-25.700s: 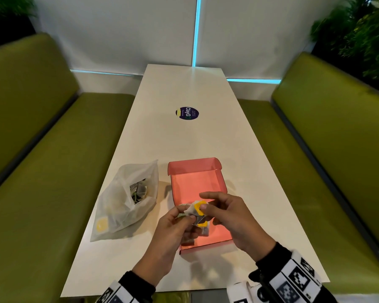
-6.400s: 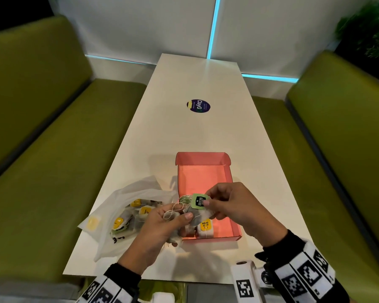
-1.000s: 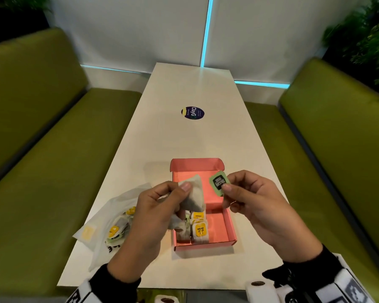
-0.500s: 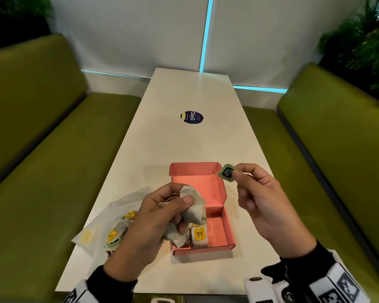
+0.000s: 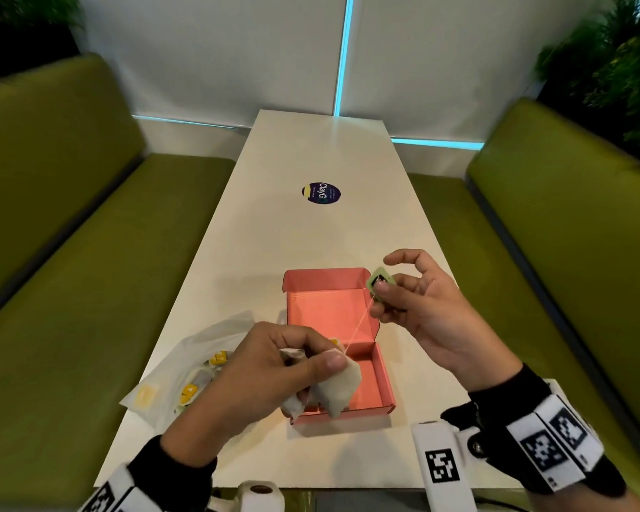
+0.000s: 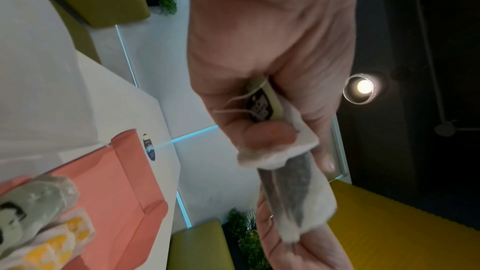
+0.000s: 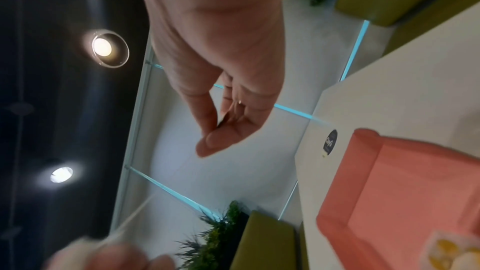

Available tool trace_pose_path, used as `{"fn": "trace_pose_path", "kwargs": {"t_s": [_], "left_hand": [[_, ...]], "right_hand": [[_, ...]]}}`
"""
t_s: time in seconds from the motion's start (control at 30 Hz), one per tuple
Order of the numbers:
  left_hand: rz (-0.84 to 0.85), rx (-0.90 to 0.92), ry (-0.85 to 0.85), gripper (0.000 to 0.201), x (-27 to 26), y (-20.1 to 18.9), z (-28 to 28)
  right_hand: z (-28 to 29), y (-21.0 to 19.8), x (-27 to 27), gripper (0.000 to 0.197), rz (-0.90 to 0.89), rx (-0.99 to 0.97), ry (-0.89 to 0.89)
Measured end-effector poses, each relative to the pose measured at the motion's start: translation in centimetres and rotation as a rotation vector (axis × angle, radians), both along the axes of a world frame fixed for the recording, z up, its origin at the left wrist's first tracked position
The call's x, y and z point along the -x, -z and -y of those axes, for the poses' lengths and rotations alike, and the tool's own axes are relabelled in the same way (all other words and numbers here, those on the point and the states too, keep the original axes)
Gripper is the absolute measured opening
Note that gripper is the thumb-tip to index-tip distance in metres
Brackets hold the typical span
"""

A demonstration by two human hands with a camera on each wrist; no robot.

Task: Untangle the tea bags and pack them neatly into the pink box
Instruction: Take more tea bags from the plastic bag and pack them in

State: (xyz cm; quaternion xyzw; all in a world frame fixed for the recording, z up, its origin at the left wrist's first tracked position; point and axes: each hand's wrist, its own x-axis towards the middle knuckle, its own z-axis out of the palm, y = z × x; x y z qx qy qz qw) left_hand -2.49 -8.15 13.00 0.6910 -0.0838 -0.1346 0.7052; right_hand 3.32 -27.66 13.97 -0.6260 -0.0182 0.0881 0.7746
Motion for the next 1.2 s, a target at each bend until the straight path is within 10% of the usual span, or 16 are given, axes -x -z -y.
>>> {"fn": "trace_pose_path", "kwargs": {"t_s": [0.43,0.83,1.2], "left_hand": [[-0.002,0.334,0.021,0.039,-1.1,-0.2,-0.5],[0.14,0.349,-0.689,0.006,-3.8,-1.2,1.2],[-0.02,0.444,-0.736,0.017,-5.2,-0.9,1.8]], "right_hand": [[1.9,2.5,-2.3,0.016,0.12,0.417,0.025],[1.4,3.0,2.9,0.016,0.175,0.564,-0.162],[-0.2,1.5,3.8,0.026,0.367,0.753,-0.258]]}}
